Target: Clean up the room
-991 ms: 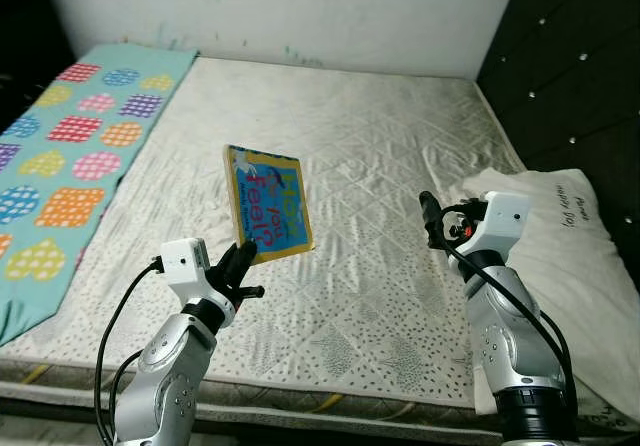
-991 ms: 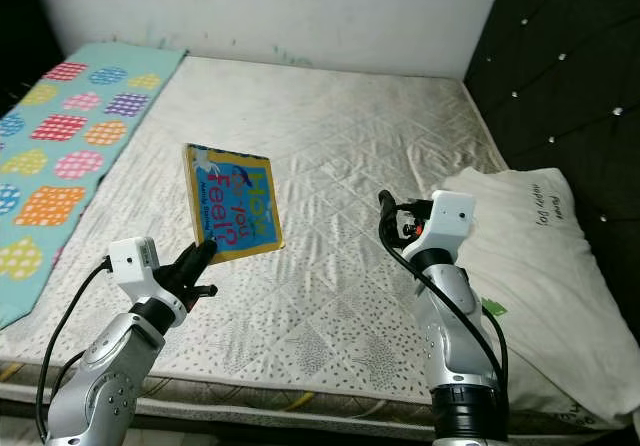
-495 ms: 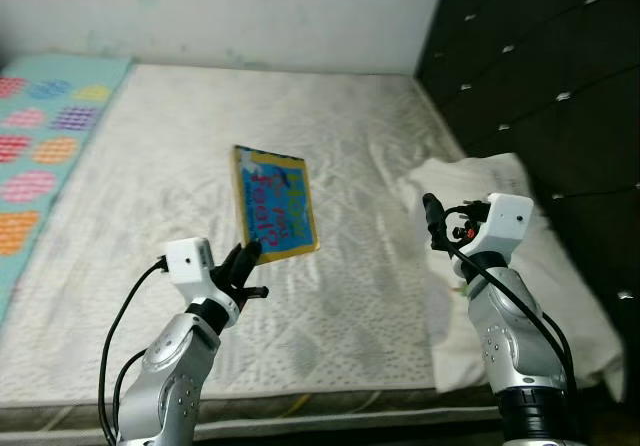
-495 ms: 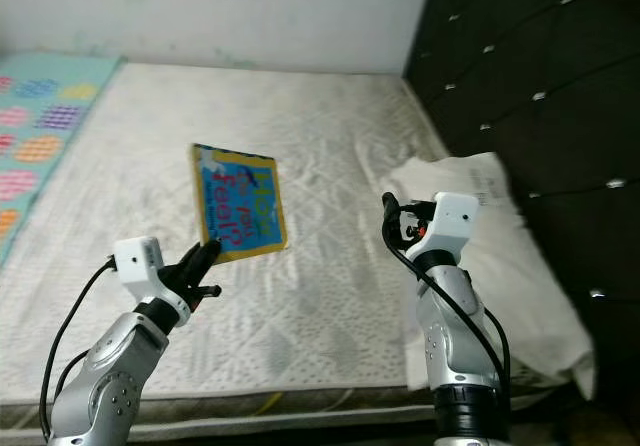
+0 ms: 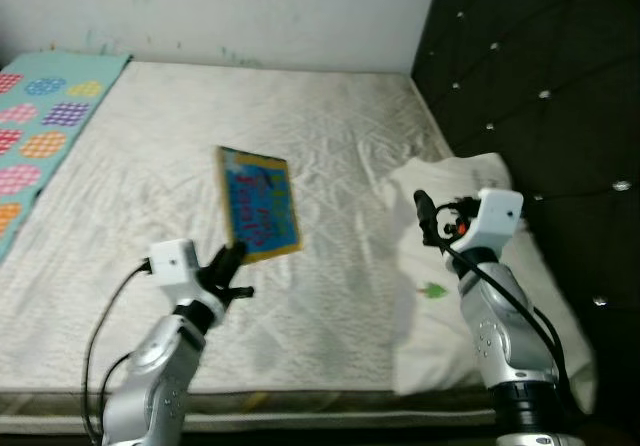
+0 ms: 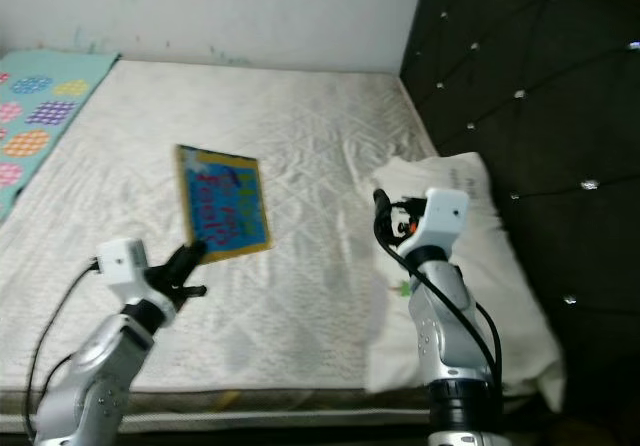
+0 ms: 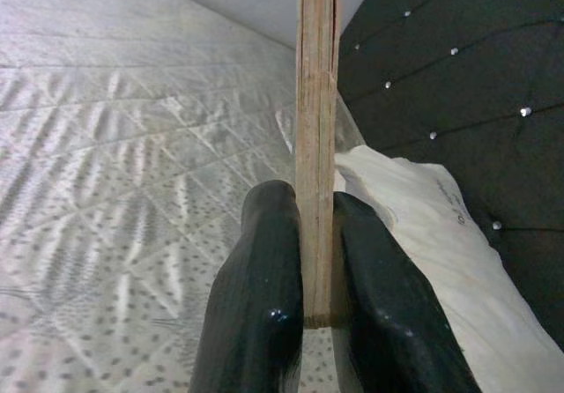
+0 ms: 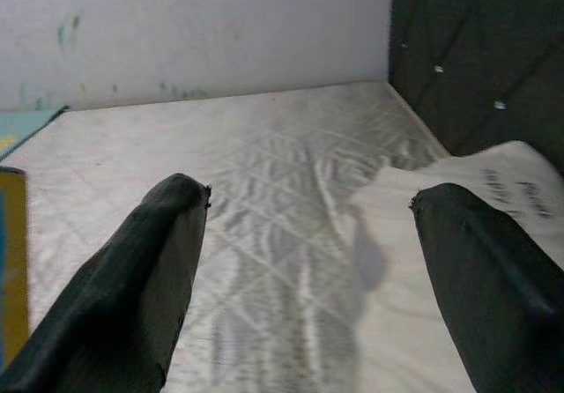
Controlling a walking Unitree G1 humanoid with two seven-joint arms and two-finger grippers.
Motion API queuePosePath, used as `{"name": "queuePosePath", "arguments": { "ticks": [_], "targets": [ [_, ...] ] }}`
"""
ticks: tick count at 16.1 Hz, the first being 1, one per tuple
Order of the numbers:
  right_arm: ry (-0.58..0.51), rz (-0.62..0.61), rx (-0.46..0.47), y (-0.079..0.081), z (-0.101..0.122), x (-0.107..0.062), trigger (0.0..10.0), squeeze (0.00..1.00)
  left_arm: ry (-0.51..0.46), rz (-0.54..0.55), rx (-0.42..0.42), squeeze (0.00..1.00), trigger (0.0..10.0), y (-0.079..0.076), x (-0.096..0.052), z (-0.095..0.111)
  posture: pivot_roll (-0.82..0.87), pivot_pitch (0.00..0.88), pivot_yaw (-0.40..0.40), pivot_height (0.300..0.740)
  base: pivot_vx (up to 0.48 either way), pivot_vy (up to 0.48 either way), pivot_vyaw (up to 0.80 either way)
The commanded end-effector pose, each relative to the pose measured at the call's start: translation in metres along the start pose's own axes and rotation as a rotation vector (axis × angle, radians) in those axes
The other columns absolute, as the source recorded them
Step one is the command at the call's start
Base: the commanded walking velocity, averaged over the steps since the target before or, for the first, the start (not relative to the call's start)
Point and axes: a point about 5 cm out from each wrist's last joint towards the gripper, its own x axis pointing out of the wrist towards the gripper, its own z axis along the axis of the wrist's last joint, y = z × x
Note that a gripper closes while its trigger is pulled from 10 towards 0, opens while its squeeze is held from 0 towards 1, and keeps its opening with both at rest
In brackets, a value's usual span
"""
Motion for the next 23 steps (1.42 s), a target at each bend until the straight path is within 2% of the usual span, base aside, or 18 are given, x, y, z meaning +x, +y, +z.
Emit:
{"name": "queuePosePath", "arguments": {
  "ticks": [1, 4, 8, 16, 20, 21, 22, 23],
  "targets": [
    [-0.001, -0.028, -0.009, -0.008, 0.0, -0.001, 10.0, 0.0, -0.028, -0.049, -0.001, 0.0, 10.0, -0.013, 0.006, 0.004, -0.05, 0.009, -0.028, 0.74, 0.0, 0.0, 0.0],
    [0.002, -0.031, -0.004, -0.008, 0.0, -0.001, 10.0, 0.0, -0.039, -0.037, -0.004, 0.0, 10.0, -0.012, 0.006, 0.005, -0.05, 0.009, -0.028, 0.74, 0.0, 0.0, 0.0],
    [0.002, -0.032, -0.005, -0.008, -0.001, -0.001, 10.0, 0.0, -0.043, -0.039, 0.003, 0.0, 10.0, -0.014, 0.007, 0.005, -0.05, 0.01, -0.028, 0.74, 0.0, 0.0, -0.65],
    [0.001, -0.02, -0.017, -0.007, 0.0, 0.0, 10.0, 0.0, -0.059, -0.039, 0.002, 0.0, 10.0, -0.015, 0.007, 0.006, -0.05, 0.002, -0.03, 0.74, 0.0, 0.0, 0.0],
    [0.013, -0.01, -0.031, -0.008, -0.003, -0.003, 10.0, 0.0, -0.069, -0.015, -0.018, 0.0, 10.0, -0.008, 0.002, 0.005, -0.05, 0.006, -0.032, 0.74, 0.0, 0.0, 0.0],
    [0.02, -0.008, -0.036, -0.009, -0.005, -0.005, 10.0, 0.0, -0.059, -0.012, -0.029, 0.0, 10.0, -0.007, 0.0, 0.004, -0.05, 0.014, -0.034, 0.74, 0.0, 0.0, 0.0],
    [0.028, -0.009, -0.041, -0.01, -0.006, -0.008, 10.0, 0.0, -0.039, -0.021, -0.075, 0.0, 10.0, -0.007, -0.001, 0.001, -0.06, 0.026, -0.037, 0.74, 0.0, 0.0, 0.0],
    [0.045, -0.013, -0.052, -0.013, -0.009, -0.013, 10.0, 0.0, 0.012, -0.034, -0.2, 0.0, 10.0, -0.01, -0.003, -0.003, -0.07, 0.048, -0.043, 0.74, 0.0, 0.0, 0.0]
  ]
}}
